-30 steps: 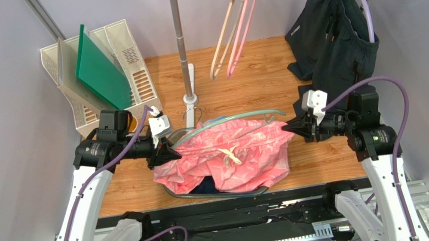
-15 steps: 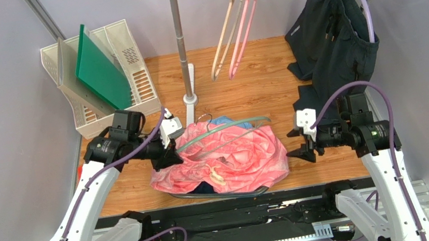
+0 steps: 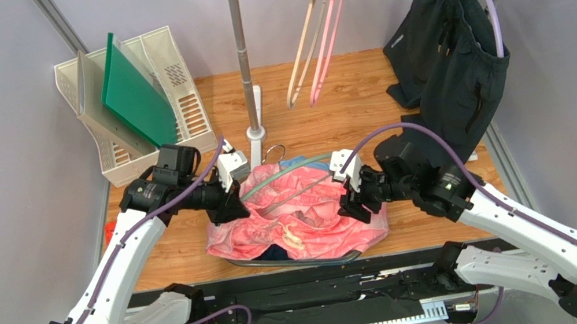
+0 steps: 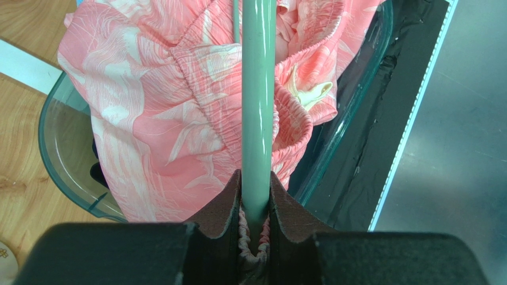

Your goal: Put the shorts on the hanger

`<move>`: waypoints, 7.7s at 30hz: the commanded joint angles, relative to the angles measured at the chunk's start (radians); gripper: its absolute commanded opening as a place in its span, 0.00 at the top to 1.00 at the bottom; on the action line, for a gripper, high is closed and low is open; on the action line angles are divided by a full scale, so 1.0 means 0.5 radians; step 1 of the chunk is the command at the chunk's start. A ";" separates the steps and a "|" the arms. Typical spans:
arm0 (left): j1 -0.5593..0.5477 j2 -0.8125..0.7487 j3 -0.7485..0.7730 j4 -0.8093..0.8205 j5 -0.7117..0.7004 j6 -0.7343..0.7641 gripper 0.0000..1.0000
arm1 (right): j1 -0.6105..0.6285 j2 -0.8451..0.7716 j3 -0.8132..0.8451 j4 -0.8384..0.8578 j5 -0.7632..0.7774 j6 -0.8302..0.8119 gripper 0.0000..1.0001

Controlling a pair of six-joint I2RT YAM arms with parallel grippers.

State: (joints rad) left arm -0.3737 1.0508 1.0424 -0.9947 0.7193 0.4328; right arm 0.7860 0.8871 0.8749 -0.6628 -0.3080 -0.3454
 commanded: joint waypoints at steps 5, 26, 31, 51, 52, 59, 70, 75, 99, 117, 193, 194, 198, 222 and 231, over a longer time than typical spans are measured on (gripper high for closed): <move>-0.007 -0.058 0.032 0.127 0.022 -0.077 1.00 | 0.115 0.293 -0.115 0.540 0.484 0.271 0.39; 0.127 -0.254 -0.011 0.038 0.206 0.061 1.00 | -0.265 0.144 -0.268 0.148 0.712 0.145 0.93; 0.177 -0.365 -0.008 0.072 0.426 0.079 1.00 | -0.553 -0.028 -0.194 -0.048 0.537 0.090 1.00; 0.180 -0.301 0.124 -0.501 0.262 0.907 1.00 | -1.333 0.459 0.330 -0.512 -0.396 -0.064 1.00; 0.180 -0.264 0.130 -0.502 0.213 0.920 1.00 | -1.336 0.462 0.352 -0.530 -0.402 -0.076 1.00; 0.177 -0.160 0.164 -0.486 -0.082 0.889 1.00 | -1.339 0.374 0.441 -0.674 -0.262 -0.196 1.00; -0.216 0.058 0.406 -0.431 -0.165 0.614 1.00 | -1.115 0.324 0.735 -0.761 -0.274 -0.095 1.00; -0.330 0.113 0.501 -0.287 -0.190 0.457 1.00 | -0.952 0.355 0.879 -0.907 -0.304 -0.018 0.68; -0.330 0.052 0.560 -0.241 0.147 0.426 1.00 | -0.232 0.410 0.999 -0.497 -0.495 -0.546 0.32; -0.317 -0.064 0.722 -0.330 0.104 0.245 0.59 | -0.109 0.306 1.128 -0.649 -0.240 -0.487 1.00; -0.326 0.150 1.023 0.053 -0.009 -0.138 0.15 | -1.894 1.229 3.021 -0.816 0.055 0.228 1.00; -0.330 0.150 1.017 0.060 -0.015 -0.141 0.15 | -1.894 1.254 3.042 -0.779 0.061 0.231 1.00; -0.333 0.147 0.986 0.078 -0.021 -0.142 0.15 | -1.897 1.410 3.128 -0.699 0.104 0.228 1.00; 0.152 0.331 0.965 0.078 0.172 -0.712 0.01 | -1.870 1.365 2.696 -0.567 0.021 0.234 0.58; 0.398 0.319 1.121 -0.115 0.050 -0.667 0.01 | -1.873 1.064 2.711 -0.576 0.039 0.258 0.14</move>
State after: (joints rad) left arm -0.2081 1.2251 1.5112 -0.9913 0.7807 0.0937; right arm -0.1528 1.5162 2.2047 -0.9882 -0.2886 -0.2230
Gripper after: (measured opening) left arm 0.993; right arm 0.831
